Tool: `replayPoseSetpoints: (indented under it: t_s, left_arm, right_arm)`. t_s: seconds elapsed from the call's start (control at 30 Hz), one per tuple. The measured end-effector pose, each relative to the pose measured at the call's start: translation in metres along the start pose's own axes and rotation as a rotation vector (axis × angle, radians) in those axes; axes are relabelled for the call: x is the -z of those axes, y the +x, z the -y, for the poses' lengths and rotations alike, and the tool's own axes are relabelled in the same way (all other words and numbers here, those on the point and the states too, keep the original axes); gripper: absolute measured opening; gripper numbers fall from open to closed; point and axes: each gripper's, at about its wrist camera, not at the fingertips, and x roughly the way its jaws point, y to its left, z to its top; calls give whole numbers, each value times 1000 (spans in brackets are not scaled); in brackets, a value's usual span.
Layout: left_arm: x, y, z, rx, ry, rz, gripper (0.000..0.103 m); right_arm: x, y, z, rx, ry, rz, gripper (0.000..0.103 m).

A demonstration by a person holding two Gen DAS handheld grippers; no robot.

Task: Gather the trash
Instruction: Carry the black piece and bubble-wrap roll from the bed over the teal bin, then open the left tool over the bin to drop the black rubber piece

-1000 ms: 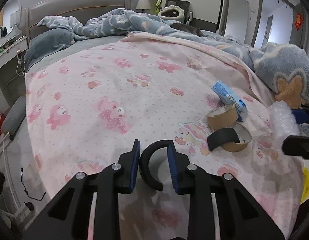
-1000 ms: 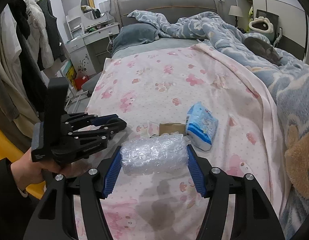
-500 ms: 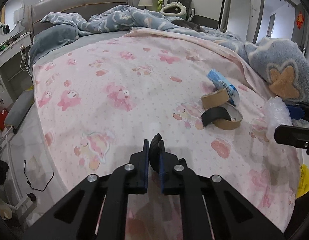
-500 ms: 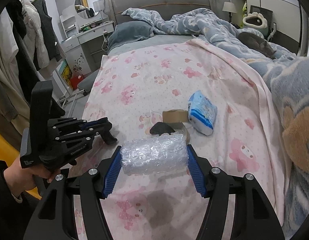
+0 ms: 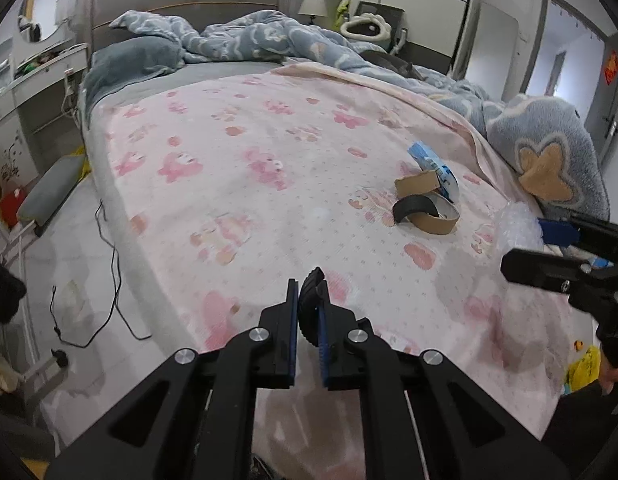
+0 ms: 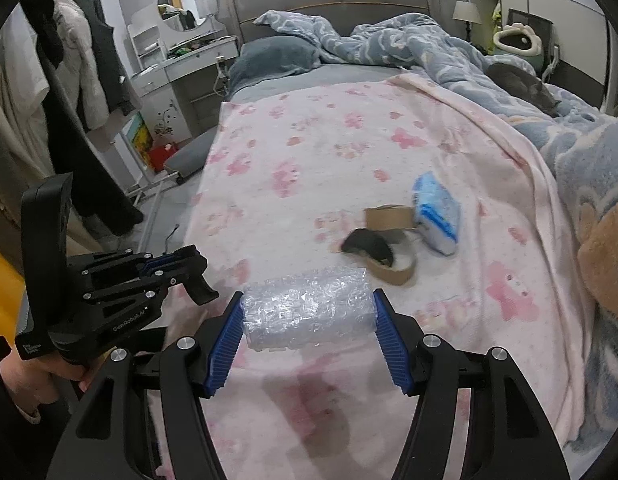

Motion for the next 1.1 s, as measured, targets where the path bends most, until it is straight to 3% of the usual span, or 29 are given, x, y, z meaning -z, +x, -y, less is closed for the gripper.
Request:
replayPoseSetpoints:
  t_s: [0.53,1.1]
  left_arm:
    - [47,-55,-42,-95,-121,-26,10]
    - [119,-53,-88,-192,-195,-227,10]
  right_arm:
    - [20,-10,-74,-44,-65,-24,64]
    - [27,6,-146,-103,-170,-70,64]
